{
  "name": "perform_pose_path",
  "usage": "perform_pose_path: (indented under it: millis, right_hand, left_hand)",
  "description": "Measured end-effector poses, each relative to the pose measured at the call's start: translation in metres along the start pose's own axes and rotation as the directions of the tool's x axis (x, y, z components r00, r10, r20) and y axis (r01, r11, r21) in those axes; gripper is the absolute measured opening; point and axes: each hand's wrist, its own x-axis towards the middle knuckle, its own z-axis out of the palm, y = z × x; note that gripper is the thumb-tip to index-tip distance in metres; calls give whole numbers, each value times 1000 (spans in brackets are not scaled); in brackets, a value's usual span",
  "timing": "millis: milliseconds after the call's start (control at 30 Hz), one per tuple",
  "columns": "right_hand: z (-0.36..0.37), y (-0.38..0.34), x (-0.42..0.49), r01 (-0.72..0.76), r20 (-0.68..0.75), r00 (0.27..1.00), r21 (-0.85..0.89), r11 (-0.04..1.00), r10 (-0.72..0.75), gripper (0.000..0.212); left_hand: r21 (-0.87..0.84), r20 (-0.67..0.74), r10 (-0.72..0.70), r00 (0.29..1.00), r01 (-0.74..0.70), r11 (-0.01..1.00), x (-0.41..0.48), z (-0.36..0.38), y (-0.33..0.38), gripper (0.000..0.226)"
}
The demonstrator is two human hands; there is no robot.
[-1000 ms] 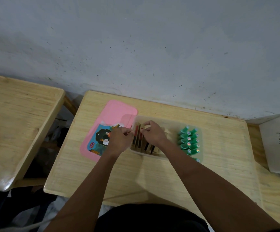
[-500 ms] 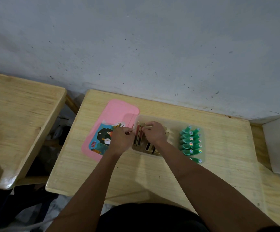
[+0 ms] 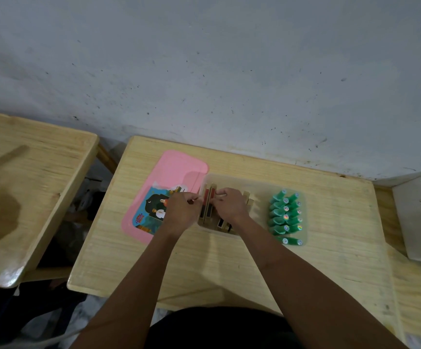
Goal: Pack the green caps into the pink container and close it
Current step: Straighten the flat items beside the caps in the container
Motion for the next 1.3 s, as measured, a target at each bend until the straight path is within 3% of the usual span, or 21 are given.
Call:
perform_pose_path:
  millis: [133,267,333,400,433,500,733,900,1000,1100,1300]
  right_hand:
    - [-8,-1,-1,44,56,998,-55,997,-41,29]
    - [-33,-4,-3,173,-2,984,-269,948,-180,31]
    - [-45,-3,-4,240,26,964,-524,817,-266,31]
    - [-53,0,-2,339,183,931,-752,565,-315,36]
    - [-55,3,-2,372,259,920,-811,452,-293,42]
    - [-55,8,0,392,324,916,-849,354,-237,52]
    - [-50,11,3,440,367,897,-793,421,-246,50]
    - [-39,9,4,409,280,912,-675,614,-299,40]
    - [-30,8,0,351,146,932,-591,727,-332,38]
    - [-27,9,-6,253,-10,924,-737,627,-383,34]
    - [-16,19,-15,212,21,947,-792,573,-321,32]
  left_hand:
    - [4,3,1,1000,-1,1000,1,0,-2,31]
    - [0,15,-1,1000,1,1000,0,0,-2,30]
    - [0,15,-6,1000,6,1000,0,0,-1,31]
    - [-5,12,-2,1000,2,1000,0,0,-1,31]
    - [-4,9,-2,1000,3,1000,0,0,-2,31]
    - [4,6,-4,1000,4,1000,0,0,-2,31]
    - [20,4,-3,1000,3,1000,1,0,-1,31]
    - [17,7,6,1000,-6,1000,0,0,-1,31]
    - [24,7,21,1000,-21,999,0,-1,-1,30]
    - [30,4,30,1000,-30,999,1,0,-2,30]
    - [5,7,12,1000,-12,1000,1,1,-3,31]
